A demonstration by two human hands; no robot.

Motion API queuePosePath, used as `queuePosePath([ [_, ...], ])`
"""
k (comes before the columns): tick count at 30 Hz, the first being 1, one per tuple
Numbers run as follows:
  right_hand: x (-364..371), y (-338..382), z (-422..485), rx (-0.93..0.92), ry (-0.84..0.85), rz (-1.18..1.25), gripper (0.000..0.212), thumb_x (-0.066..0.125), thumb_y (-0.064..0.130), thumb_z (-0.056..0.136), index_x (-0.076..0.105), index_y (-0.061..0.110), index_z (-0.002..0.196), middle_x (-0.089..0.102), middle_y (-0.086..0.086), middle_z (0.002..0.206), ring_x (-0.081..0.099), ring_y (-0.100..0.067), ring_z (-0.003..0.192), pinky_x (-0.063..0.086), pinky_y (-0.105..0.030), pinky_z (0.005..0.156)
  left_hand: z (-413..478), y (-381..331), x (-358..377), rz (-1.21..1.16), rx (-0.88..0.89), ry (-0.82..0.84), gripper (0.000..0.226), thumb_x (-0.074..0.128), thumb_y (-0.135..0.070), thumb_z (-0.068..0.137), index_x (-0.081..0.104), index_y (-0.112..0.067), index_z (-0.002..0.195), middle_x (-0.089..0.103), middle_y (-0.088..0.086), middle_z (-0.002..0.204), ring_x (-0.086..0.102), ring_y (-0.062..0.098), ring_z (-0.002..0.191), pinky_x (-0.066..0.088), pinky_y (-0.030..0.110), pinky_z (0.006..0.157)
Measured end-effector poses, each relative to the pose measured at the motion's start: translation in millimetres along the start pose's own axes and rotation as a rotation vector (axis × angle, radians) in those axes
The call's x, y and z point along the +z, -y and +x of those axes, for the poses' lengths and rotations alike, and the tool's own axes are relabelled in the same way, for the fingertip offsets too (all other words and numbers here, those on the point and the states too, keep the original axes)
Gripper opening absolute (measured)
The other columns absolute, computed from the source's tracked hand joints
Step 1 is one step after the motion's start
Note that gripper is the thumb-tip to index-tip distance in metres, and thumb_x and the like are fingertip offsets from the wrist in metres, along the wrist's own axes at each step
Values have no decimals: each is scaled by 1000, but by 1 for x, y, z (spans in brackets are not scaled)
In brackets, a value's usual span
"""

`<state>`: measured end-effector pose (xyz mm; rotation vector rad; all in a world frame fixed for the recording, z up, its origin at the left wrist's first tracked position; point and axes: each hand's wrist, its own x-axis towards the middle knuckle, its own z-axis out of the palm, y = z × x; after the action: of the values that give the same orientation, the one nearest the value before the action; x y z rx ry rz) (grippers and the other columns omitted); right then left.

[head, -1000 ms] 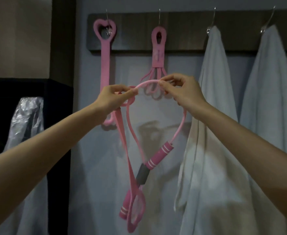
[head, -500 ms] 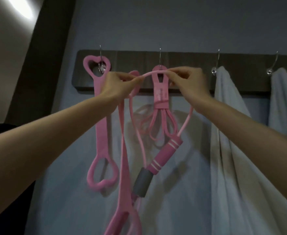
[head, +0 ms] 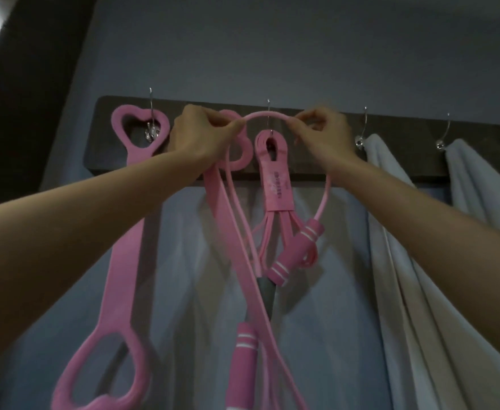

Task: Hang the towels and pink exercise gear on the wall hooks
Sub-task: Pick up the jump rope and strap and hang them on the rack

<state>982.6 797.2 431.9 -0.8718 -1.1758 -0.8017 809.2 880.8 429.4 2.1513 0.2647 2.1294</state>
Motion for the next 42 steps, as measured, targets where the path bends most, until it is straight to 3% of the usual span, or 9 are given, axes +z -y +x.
queuePosePath([
  [5,-6,-10,-28,60,184,109,10,66,29,86,63,20,84,64,7,76,58,5,53,45,-13,48,-15,19,-2,-20,31,-15,12,71,-46,76,70,-34,77,67,-13,74,65,11,70,59,38,71],
  [10,10,-29,-52,121,115,93,19,59,33,90,54,17,100,57,8,92,58,-12,90,48,-21,75,-37,32,1,27,44,-48,16,71,-41,77,75,-29,87,68,-14,74,62,1,69,57,29,68],
  [13,29,-37,-62,122,154,1,47,69,43,79,36,25,108,53,0,108,59,-18,94,53,-34,81,-46,35,-1,65,34,-32,8,71,-39,78,72,-32,83,64,-20,71,59,-6,62,49,12,57],
  [18,42,-30,-64,124,243,-63,62,70,33,80,20,26,115,56,-3,96,66,-22,67,58,-39,61,-50,38,-15,88,8,-54,7,71,-37,79,69,-34,85,63,-17,72,62,5,75,56,32,75],
  [24,45,-19,-55,9,118,-133,55,60,16,83,19,19,120,47,-13,116,63,-29,67,57,-42,60,-52,40,-26,176,1,-92,18,71,-36,79,73,-25,93,61,-16,70,56,5,65,48,20,59],
  [30,27,0,-24,-63,-46,-116,65,66,20,82,23,9,128,48,-5,114,46,-4,56,34,-4,42,-50,36,-28,179,-2,-18,12,70,-36,79,68,-33,90,60,-14,69,54,5,62,42,17,57],
  [34,4,8,-6,4,-33,-118,80,71,25,70,23,11,133,53,-1,102,58,-21,75,46,-30,64,-44,32,-26,179,-3,-28,10,70,-37,79,69,-33,88,62,-14,70,56,3,64,45,20,58],
  [38,-22,-4,-7,88,7,-205,46,67,28,72,52,12,113,60,-2,98,59,-21,86,41,-27,69,-36,32,-23,206,-40,-50,18,69,-36,80,72,-25,95,63,-10,74,61,12,70,55,32,66],
  [42,-40,-19,-20,183,157,-10,26,67,25,77,53,17,98,55,7,78,53,-12,70,41,-24,59,-29,26,-16,167,-72,-81,22,70,-36,80,72,-21,97,60,-9,74,60,12,70,56,34,73],
])
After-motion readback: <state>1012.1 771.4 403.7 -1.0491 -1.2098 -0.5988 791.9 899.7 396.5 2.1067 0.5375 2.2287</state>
